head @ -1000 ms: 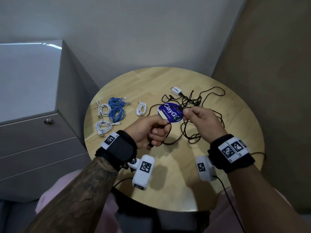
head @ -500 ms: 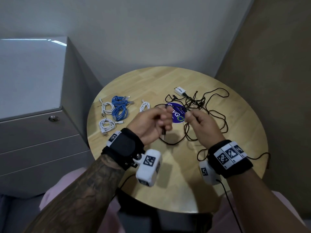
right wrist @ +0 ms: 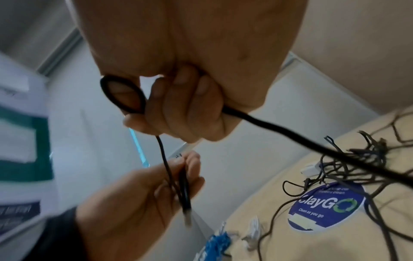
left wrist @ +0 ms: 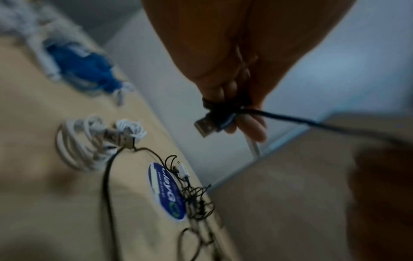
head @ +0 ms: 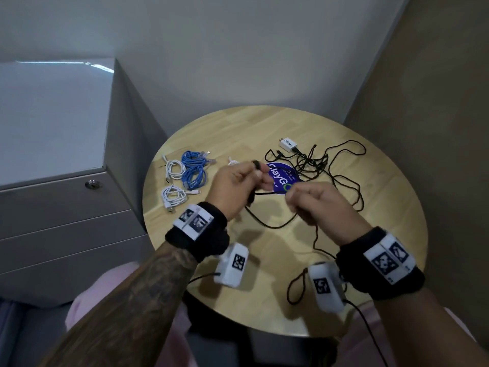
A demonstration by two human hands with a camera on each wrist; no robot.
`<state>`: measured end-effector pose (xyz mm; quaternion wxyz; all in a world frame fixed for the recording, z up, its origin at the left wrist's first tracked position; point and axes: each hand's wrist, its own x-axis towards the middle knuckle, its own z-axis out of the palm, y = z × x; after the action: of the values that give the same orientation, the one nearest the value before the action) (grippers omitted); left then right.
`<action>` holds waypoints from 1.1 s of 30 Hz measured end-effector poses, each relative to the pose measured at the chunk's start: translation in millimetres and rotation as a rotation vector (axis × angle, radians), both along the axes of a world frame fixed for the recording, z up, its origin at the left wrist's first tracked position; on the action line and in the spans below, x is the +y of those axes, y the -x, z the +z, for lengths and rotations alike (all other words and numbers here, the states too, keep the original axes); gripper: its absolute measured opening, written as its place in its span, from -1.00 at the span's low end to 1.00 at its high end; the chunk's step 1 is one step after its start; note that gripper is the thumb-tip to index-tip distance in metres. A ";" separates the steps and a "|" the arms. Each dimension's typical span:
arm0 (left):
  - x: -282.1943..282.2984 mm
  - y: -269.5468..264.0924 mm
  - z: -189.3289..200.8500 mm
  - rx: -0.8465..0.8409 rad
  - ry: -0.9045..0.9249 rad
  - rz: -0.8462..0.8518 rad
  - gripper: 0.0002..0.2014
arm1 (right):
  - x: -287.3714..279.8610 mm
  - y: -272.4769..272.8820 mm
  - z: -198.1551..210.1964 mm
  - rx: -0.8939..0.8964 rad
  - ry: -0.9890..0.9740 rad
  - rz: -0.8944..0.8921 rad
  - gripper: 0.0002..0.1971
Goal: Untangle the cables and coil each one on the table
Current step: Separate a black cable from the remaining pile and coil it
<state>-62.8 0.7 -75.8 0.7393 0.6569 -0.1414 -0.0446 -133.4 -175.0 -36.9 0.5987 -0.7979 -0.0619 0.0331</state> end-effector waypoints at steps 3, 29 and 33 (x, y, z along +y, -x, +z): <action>-14.1 18.7 -2.1 0.000 -0.211 -0.257 -0.77 | -14.3 -11.3 -3.0 0.021 -0.108 -0.222 -0.63; 4.6 1.3 10.5 0.578 0.871 -0.066 -0.80 | -5.4 -14.6 -37.9 0.133 0.395 0.078 -0.63; -3.2 -0.3 -4.4 0.389 0.610 0.020 -0.79 | 8.5 -2.9 -26.6 0.120 0.327 0.199 -0.70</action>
<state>-62.5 -2.5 -80.1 0.9149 0.3864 0.0015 -0.1171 -130.5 -166.5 -63.5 0.4576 -0.8710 -0.0985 0.1490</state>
